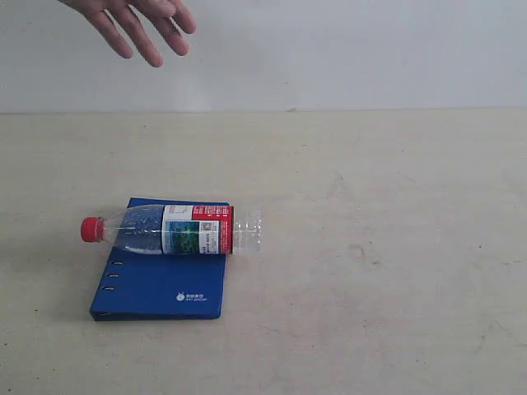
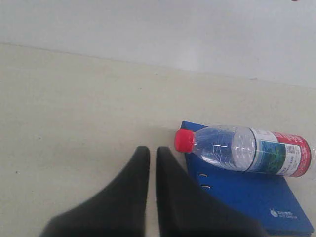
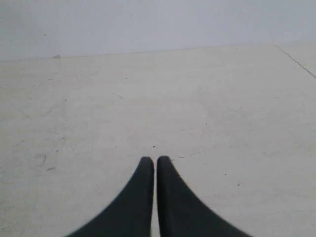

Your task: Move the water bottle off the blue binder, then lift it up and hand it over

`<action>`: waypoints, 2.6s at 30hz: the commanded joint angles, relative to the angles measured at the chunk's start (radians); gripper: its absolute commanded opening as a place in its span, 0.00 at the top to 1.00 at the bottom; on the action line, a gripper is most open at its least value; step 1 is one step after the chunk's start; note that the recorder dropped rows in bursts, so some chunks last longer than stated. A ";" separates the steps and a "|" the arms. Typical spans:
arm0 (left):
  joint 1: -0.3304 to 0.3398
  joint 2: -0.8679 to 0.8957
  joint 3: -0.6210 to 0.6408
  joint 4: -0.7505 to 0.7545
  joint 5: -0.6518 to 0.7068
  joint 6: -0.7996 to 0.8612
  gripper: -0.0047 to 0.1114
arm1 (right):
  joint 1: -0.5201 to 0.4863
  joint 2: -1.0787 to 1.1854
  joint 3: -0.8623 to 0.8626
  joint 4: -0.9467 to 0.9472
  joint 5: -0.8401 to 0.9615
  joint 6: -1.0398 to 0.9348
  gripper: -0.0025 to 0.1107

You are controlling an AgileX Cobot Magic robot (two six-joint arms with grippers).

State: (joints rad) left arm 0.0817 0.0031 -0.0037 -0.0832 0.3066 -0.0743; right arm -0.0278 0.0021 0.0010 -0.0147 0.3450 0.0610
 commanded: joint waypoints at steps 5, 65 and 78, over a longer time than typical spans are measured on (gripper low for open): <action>0.005 -0.003 0.004 -0.003 -0.008 0.004 0.92 | 0.002 -0.002 -0.001 0.003 -0.011 -0.008 0.98; 0.005 -0.003 0.004 -0.003 -0.008 0.004 0.92 | 1.017 1.830 -1.142 1.418 -0.238 -1.861 0.42; 0.005 -0.003 0.004 -0.003 -0.008 0.004 0.92 | 1.017 2.137 -1.517 1.415 -0.310 -1.921 0.42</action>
State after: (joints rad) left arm 0.0817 0.0031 -0.0037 -0.0832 0.3066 -0.0743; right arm 0.9866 2.0930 -1.4859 1.4046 0.0480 -1.8138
